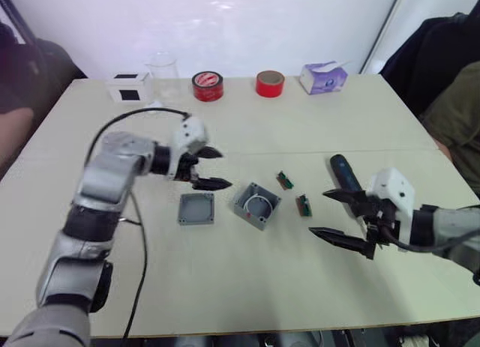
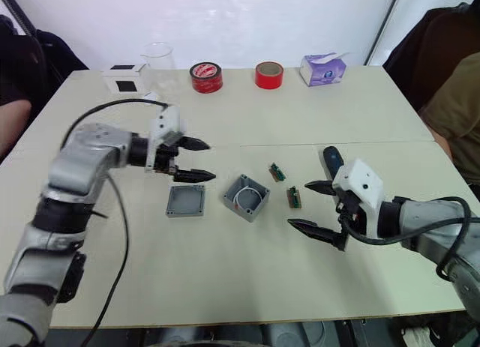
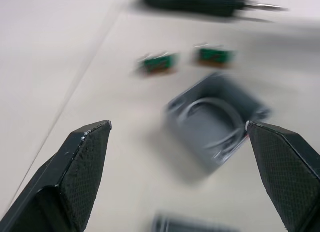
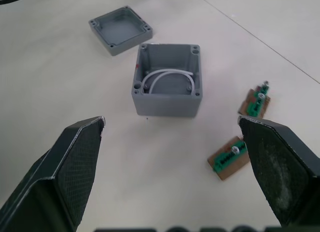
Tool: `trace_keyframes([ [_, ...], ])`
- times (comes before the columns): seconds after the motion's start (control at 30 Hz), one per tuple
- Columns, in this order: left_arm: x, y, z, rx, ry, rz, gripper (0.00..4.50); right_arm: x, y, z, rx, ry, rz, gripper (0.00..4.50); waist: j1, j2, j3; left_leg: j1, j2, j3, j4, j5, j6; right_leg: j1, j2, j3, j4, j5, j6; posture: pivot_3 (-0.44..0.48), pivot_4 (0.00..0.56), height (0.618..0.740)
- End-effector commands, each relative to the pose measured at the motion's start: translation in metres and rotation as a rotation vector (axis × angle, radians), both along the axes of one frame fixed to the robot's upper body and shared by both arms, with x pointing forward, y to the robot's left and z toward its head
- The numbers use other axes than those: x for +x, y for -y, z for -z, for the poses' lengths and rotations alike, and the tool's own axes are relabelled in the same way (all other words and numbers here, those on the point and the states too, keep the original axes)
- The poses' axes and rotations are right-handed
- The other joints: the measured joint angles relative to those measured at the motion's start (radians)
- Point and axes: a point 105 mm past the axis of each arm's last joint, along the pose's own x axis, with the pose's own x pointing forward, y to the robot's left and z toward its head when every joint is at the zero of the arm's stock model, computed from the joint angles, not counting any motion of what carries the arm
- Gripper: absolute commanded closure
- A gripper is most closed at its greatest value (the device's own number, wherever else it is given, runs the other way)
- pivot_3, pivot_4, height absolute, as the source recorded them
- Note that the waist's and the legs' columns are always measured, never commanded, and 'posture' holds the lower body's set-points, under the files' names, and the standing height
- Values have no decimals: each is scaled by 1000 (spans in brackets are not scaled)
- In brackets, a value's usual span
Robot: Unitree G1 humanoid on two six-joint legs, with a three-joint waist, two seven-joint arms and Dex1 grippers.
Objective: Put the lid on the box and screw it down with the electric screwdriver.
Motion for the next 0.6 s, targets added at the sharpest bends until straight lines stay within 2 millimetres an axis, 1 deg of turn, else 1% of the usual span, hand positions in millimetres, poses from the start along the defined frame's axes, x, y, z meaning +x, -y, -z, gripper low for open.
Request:
trace_keyframes([
  [0.03,-13,-30,9,4,-1,-392,65,3,-10,-13,10,24,-87,0,6,-1,1,1,0,0,0,0,0,2,-1,0,0,0,0,0,150,740],
  [0.17,-26,-51,17,-5,-17,-631,65,5,-16,-19,25,10,-150,0,8,-5,3,1,-2,-1,1,0,0,2,-2,-1,-1,0,1,0,150,740],
  [0.23,-36,-55,22,-8,-42,-699,65,7,-18,-21,21,5,-179,0,8,-5,3,1,-2,-1,1,0,0,2,-2,-1,-1,0,1,0,150,740],
  [0.27,-42,-57,32,-15,-66,-753,65,9,-20,-23,19,4,-204,0,7,-5,3,1,-2,-1,1,0,0,2,-2,-1,-1,0,1,0,150,740],
  [0.33,-50,-60,45,-34,-98,-833,65,12,-22,-25,14,5,-234,0,1,-2,1,1,-2,-1,0,0,0,2,-2,-1,-1,0,1,0,150,740],
  [0.43,-53,-56,58,-77,-141,-886,65,16,-22,-25,2,7,-254,0,5,-5,3,2,-1,1,0,0,-1,2,-3,0,-1,1,0,0,150,740],
  [0.5,-54,-55,66,-93,-171,-904,65,18,-22,-26,-4,9,-260,0,10,-5,3,2,-1,0,0,1,-1,2,-3,-1,-1,1,0,0,150,740],
  [0.6,-50,-58,71,-83,-153,-930,65,19,-22,-27,-8,13,-267,0,5,-5,3,2,-1,0,0,1,-1,3,-4,-1,-1,1,0,0,150,740],
])
